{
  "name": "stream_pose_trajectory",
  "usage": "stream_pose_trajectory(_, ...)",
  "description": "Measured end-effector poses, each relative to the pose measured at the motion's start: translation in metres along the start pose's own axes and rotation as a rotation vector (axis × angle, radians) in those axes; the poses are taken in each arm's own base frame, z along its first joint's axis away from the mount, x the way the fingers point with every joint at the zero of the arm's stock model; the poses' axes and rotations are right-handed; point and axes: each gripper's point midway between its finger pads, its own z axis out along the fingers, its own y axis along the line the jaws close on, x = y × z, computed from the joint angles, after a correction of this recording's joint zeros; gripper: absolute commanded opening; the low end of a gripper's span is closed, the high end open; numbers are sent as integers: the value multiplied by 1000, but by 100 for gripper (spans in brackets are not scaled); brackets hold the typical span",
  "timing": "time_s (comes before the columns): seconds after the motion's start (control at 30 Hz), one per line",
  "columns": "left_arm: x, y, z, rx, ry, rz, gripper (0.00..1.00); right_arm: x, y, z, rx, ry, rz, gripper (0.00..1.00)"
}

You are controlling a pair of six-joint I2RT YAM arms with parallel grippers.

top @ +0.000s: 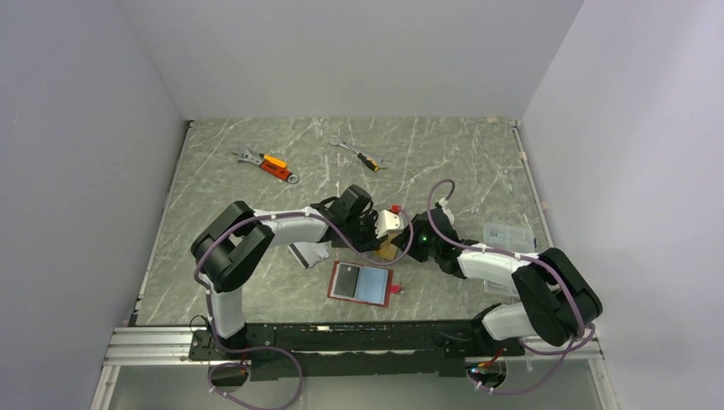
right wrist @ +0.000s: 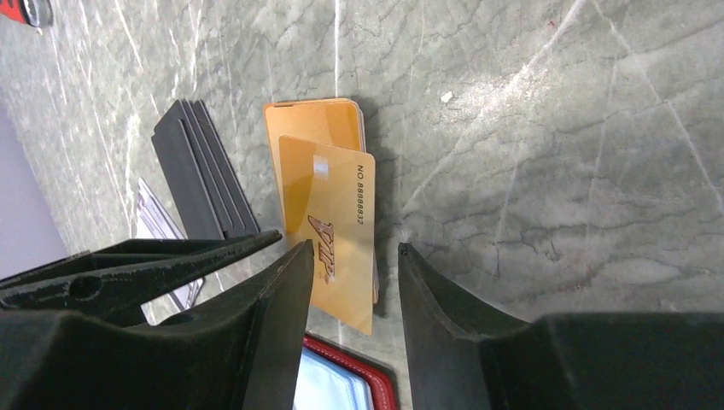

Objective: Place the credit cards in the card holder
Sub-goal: Pick up the credit card from the center of the board.

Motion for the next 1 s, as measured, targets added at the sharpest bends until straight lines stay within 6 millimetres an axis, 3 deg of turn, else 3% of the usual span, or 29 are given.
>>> stream_pose_trajectory(0.33, 14, -19, -6, 37, 34, 5, 30, 1, 1, 1, -4, 7, 1, 43)
stream_pose_trajectory(0.67, 13, -21, -5, 42, 35, 19, 29, 3, 2, 1, -11, 15, 3, 42)
stream_pose_trajectory(1.0, 13, -21, -5, 42, 35, 21, 29, 21, -24, -36, 33, 61, 2, 42)
